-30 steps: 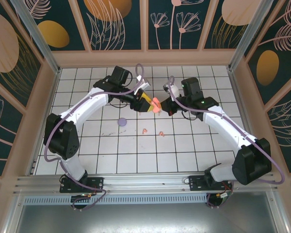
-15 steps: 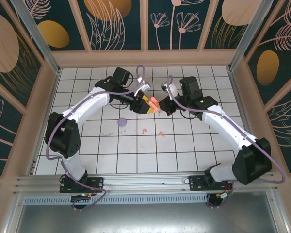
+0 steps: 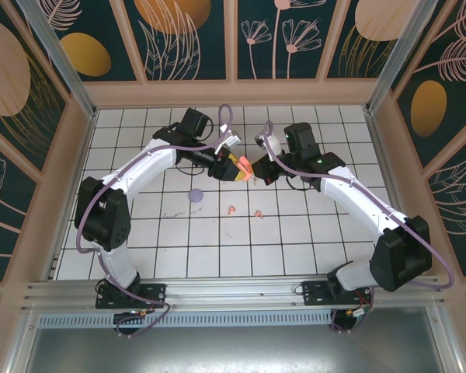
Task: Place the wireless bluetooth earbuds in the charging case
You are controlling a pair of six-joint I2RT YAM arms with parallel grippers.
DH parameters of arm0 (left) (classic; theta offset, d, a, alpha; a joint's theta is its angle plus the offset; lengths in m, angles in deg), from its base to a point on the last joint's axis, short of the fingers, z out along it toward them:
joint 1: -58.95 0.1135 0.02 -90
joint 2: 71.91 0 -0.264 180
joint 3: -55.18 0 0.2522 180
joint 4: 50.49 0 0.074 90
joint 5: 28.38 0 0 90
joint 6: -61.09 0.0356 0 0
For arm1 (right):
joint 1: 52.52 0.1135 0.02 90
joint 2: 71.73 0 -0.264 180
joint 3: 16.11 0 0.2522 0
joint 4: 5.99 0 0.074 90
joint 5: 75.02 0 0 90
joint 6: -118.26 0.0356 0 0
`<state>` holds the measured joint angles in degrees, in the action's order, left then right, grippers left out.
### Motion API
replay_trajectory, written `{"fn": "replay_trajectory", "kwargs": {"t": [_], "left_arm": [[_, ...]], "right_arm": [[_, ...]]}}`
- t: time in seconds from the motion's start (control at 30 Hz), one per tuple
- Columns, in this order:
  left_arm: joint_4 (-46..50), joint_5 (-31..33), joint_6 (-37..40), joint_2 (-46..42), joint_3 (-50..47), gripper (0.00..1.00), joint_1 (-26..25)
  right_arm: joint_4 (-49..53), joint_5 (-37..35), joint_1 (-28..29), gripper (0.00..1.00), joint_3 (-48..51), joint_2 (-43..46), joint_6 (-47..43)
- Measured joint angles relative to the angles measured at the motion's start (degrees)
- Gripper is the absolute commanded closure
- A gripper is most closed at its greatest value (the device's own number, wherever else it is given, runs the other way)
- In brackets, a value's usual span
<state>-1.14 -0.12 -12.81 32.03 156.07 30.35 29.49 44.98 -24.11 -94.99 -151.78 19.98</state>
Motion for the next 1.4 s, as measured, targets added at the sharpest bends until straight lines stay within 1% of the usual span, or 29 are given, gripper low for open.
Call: {"fn": "replay_trajectory", "kwargs": {"t": [0.13, 0.23, 0.27, 0.33, 0.4, 0.47, 0.57, 0.67, 0.77, 0.9, 1.07, 1.2, 1.3, 1.4], "left_arm": [[0.3, -0.6, 0.4, 0.1, 0.0, 0.71, 0.0], [0.4, -0.8, 0.5, 0.1, 0.0, 0.82, 0.1], [0.4, -0.9, 0.7, 0.1, 0.0, 0.84, 0.2], [0.4, -0.9, 0.6, 0.1, 0.0, 0.88, 0.2], [-0.2, -0.8, 0.6, 0.1, 0.0, 0.9, 0.2], [-2.1, -0.8, -0.2, 0.0, -0.6, 0.94, 0.2], [-7.9, -0.2, -3.2, -1.8, -5.0, 0.95, 0.5], [-16.2, 1.6, -8.4, -5.9, -11.9, 0.95, 1.3], [-25.1, 4.3, -13.9, -11.0, -18.4, 0.96, 2.9], [-37.3, 10.2, -20.7, -18.4, -25.7, 0.97, 4.5], [-51.4, 18.9, -27.3, -26.9, -35.0, 0.98, 4.5], [-60.6, 27.3, -32.5, -32.2, -41.7, 0.99, 4.5], [-65.7, 33.5, -35.7, -34.3, -44.7, 0.98, 4.5], [-68.6, 38.9, -38.1, -35.3, -46.2, 0.98, 4.5]], "right_arm": [[0.0, -0.1, 0.1, 1.0, -0.3, -0.1, 0.0], [0.0, -0.4, 0.1, 1.0, -0.5, -0.2, 0.1], [0.0, -0.5, 0.1, 0.98, -0.5, -0.2, 0.1], [0.0, -0.7, 0.1, 0.88, -0.6, -0.2, 0.5], [0.0, -1.2, 0.1, 0.73, -0.8, -0.2, 1.5], [-0.3, -1.9, 0.1, 0.6, -1.1, -0.1, 2.0], [-0.3, -2.8, -0.5, 0.47, -1.2, 0.8, 3.2], [-0.3, -3.2, -1.0, 0.4, -1.1, 3.6, 5.0], [-0.4, -3.9, -1.1, 0.38, -0.3, 7.8, 7.3], [-0.5, -6.3, -1.1, 0.38, 2.2, 12.3, 12.4], [-0.2, -11.5, -0.3, 0.37, 6.1, 11.6, 21.7], [1.2, -17.1, 4.4, 0.36, 7.8, 8.0, 31.3], [1.6, -20.8, 9.4, 0.35, 7.7, 3.7, 39.0], [3.8, -24.5, 13.7, 0.35, 6.3, -1.7, 46.1]]}}
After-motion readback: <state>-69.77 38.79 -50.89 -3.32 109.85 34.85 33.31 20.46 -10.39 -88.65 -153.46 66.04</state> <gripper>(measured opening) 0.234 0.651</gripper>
